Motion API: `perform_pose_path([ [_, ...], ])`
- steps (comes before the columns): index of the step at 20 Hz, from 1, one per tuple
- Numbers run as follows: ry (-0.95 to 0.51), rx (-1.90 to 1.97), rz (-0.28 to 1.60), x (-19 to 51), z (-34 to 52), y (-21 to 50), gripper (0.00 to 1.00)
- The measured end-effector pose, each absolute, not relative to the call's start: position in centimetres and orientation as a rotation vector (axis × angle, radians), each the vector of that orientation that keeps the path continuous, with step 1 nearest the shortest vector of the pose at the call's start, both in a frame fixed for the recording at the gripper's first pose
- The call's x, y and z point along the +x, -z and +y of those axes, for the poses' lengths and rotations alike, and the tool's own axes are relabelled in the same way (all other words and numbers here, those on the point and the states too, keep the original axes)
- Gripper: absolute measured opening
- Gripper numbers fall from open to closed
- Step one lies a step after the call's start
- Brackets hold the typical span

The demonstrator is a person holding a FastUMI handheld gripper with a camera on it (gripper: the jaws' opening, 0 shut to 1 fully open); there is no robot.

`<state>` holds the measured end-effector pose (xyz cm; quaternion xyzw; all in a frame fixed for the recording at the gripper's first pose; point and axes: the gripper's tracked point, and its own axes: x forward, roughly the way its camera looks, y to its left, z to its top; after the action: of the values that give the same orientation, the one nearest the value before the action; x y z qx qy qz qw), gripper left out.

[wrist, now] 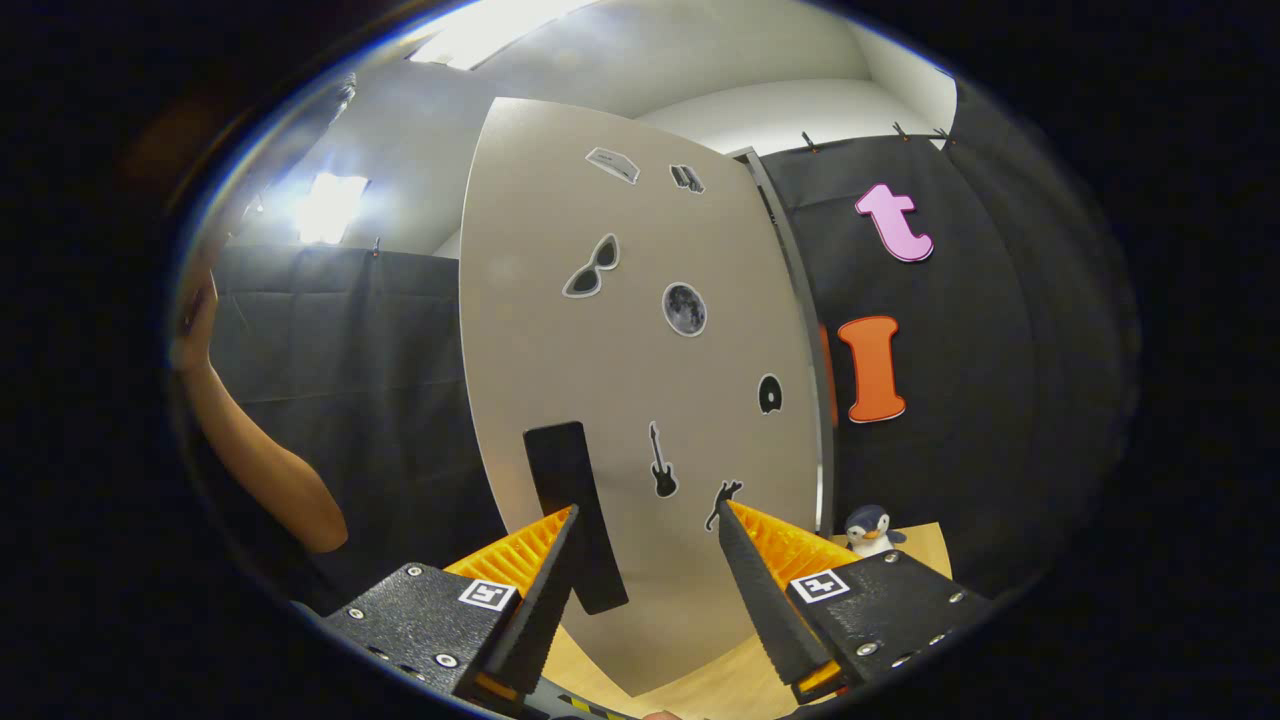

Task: Open the shoe cabinet door, grab the shoes and put them into the shoe cabinet, then close the shoe cabinet door.

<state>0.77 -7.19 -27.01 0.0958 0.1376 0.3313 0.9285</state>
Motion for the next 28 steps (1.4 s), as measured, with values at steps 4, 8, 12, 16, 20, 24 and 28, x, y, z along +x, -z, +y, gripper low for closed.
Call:
perform_pose_path([
  [4,-0.716,0.209,0.286,1.5,-4.6,27.8,0.85],
  [8,-0.739,0.238,0.3,2.0,-2.5,28.1,0.86],
  [12,-0.761,0.248,0.31,2.7,0.0,28.6,0.9],
  [16,-0.775,0.226,0.306,3.8,3.5,29.1,0.95],
  [20,-0.696,0.206,0.317,6.9,5.0,30.8,0.95],
  [24,-0.684,0.21,0.358,9.0,7.1,32.2,0.95],
  [28,-0.687,0.184,0.366,9.9,10.4,32.9,0.95],
])
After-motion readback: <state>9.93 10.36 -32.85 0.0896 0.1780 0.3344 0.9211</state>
